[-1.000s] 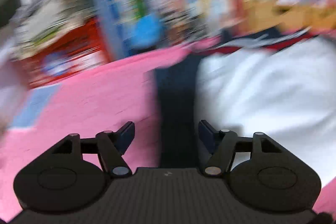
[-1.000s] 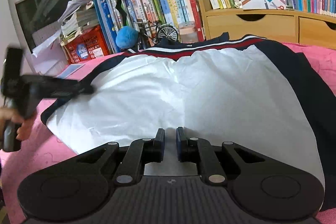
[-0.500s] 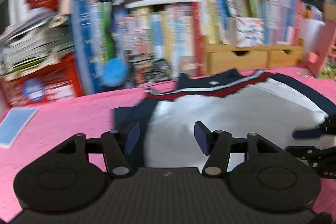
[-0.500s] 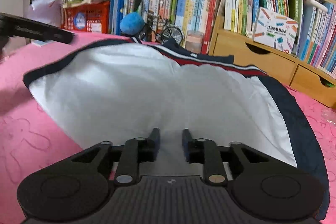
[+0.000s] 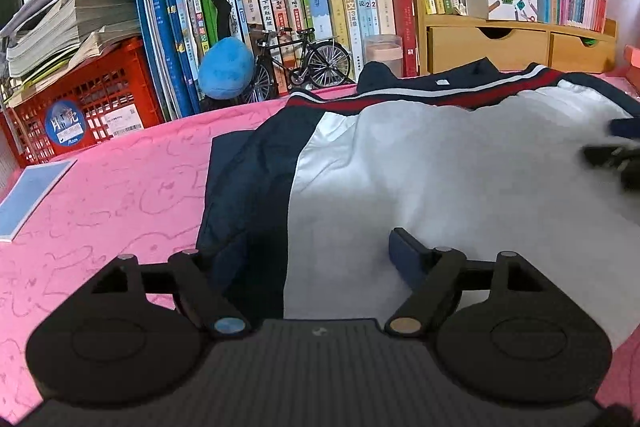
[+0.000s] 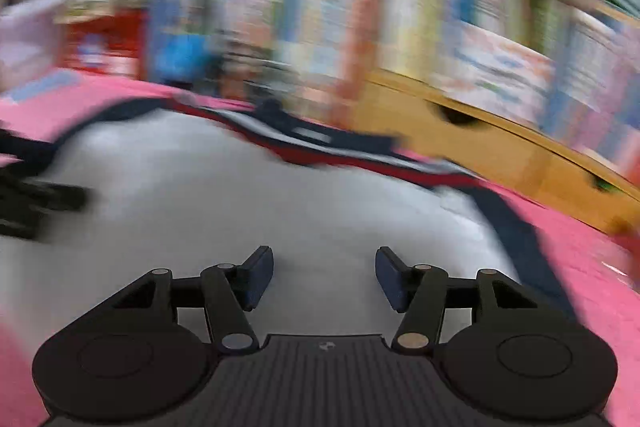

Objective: Fold clothes

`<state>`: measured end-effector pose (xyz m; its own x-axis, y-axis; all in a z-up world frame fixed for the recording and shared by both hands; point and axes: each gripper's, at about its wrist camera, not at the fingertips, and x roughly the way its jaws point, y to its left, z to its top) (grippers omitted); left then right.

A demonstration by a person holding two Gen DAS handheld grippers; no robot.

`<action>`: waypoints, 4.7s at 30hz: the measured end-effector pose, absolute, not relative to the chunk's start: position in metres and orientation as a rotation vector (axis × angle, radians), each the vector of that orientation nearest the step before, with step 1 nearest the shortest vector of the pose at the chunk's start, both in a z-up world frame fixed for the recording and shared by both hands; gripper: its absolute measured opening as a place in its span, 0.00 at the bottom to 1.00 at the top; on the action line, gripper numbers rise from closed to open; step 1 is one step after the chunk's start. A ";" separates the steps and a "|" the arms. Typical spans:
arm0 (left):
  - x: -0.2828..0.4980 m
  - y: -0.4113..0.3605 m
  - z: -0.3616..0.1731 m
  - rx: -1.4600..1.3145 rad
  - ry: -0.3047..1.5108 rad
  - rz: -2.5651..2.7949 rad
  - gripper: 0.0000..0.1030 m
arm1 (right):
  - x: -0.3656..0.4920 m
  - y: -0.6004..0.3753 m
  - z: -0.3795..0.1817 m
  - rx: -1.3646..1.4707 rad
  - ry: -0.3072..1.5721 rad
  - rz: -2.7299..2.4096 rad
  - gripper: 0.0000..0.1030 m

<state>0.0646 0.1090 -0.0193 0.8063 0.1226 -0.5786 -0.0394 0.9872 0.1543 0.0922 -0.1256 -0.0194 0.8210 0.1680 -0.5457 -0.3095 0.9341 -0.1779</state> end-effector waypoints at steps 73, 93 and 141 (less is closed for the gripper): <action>0.156 0.000 -0.007 0.314 0.700 -0.028 0.39 | 0.022 -0.131 -0.011 -0.060 0.649 0.500 0.38; 0.024 0.000 -0.026 0.291 0.587 -0.073 0.67 | -0.051 -0.283 -0.020 0.619 0.617 0.094 0.77; 0.031 0.051 -0.016 -0.050 0.631 -0.221 0.79 | 0.115 -0.134 0.119 0.563 0.769 0.802 0.87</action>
<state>0.0308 0.0510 -0.0155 0.7849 -0.2202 -0.5791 0.1900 0.9752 -0.1133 0.1145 -0.1341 0.1186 0.4586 0.7998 -0.3874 -0.4198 0.5792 0.6988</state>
